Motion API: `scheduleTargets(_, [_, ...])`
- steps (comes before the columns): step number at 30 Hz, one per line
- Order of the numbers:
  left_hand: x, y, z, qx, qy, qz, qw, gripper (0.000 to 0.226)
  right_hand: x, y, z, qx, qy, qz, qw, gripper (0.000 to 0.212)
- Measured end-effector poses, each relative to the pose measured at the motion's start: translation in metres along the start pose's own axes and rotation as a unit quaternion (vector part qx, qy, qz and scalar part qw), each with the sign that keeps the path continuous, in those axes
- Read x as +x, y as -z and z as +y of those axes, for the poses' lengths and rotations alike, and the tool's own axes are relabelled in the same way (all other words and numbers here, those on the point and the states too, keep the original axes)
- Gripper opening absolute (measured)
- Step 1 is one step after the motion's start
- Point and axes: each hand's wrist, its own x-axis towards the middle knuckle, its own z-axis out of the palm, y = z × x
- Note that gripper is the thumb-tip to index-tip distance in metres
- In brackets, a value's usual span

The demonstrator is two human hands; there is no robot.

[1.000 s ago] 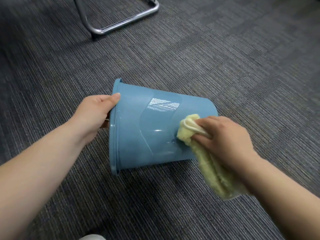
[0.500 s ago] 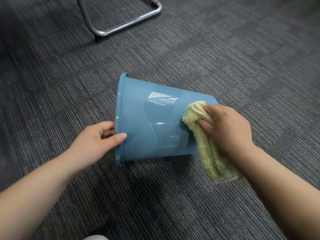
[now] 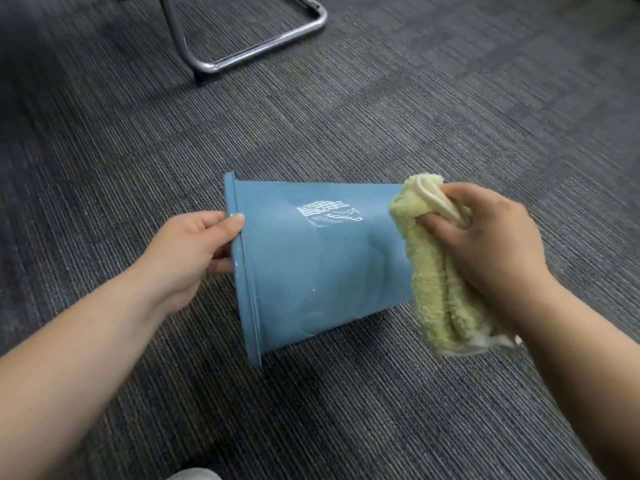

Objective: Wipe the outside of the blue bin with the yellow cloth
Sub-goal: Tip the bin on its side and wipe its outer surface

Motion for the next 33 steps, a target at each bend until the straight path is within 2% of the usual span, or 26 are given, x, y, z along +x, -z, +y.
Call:
scheduleTargets(3, [0.004, 0.004, 0.003, 0.010, 0.018, -0.020, 1.000, 0.022, -0.003, -0.010, -0.002, -0.009, 0.000, -0.029, 1.000, 0.019])
scheduleTargets(9, [0.004, 0.006, 0.007, 0.018, 0.034, -0.023, 0.999, 0.020, 0.000, -0.028, -0.014, -0.041, 0.016, -0.077, 0.996, 0.025])
scheduleTargets(17, [-0.014, 0.008, -0.004, 0.037, 0.043, -0.047, 0.997, 0.016, -0.009, -0.049, -0.073, -0.030, 0.189, -0.132, 0.973, 0.028])
scheduleTargets(19, [-0.014, 0.008, -0.003, 0.032, 0.044, -0.048, 0.997, 0.016, 0.003, -0.050, -0.071, -0.019, 0.160, -0.127, 0.979, 0.025])
scheduleTargets(23, [-0.016, 0.007, -0.001, 0.036, 0.046, -0.057, 0.997, 0.016, 0.036, -0.050, -0.059, -0.043, 0.047, -0.083, 0.995, 0.026])
scheduleTargets(25, [-0.018, 0.007, -0.002, 0.038, 0.047, -0.059, 0.996, 0.016, 0.039, -0.052, -0.061, -0.050, 0.040, -0.074, 0.995, 0.026])
scheduleTargets(30, [-0.019, 0.010, -0.006, 0.036, 0.053, -0.062, 0.996, 0.015, 0.020, -0.065, -0.092, -0.028, 0.189, -0.094, 0.977, 0.029])
scheduleTargets(33, [-0.020, 0.010, -0.007, 0.031, 0.050, -0.067, 0.996, 0.014, 0.022, -0.065, -0.095, -0.023, 0.200, -0.096, 0.975, 0.027])
